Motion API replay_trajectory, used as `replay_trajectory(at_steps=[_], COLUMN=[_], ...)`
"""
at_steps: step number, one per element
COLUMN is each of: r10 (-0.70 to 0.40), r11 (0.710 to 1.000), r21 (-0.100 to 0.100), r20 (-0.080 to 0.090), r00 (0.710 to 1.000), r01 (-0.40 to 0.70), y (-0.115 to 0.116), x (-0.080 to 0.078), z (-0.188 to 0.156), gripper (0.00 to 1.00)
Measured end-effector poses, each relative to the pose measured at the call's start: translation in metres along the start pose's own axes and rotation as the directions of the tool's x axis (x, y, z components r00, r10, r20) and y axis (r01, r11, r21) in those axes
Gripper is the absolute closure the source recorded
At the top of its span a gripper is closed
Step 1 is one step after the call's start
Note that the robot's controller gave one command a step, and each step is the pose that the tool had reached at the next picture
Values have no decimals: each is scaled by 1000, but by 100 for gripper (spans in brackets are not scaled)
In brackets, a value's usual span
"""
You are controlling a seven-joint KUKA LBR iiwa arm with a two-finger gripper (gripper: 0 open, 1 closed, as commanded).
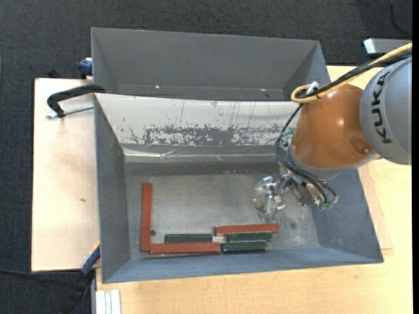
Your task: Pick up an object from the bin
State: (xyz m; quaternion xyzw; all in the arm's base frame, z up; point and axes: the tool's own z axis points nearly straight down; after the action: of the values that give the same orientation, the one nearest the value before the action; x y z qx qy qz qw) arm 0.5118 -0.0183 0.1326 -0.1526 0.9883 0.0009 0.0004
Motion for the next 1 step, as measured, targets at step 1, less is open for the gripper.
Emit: replay_trajectory(at_steps=[1], r10=[0], r11=[1000], r21=[1], r20=[0], r00=[1000], r01=[0], y=[-1], x=[0], z=[0], gripper=[0])
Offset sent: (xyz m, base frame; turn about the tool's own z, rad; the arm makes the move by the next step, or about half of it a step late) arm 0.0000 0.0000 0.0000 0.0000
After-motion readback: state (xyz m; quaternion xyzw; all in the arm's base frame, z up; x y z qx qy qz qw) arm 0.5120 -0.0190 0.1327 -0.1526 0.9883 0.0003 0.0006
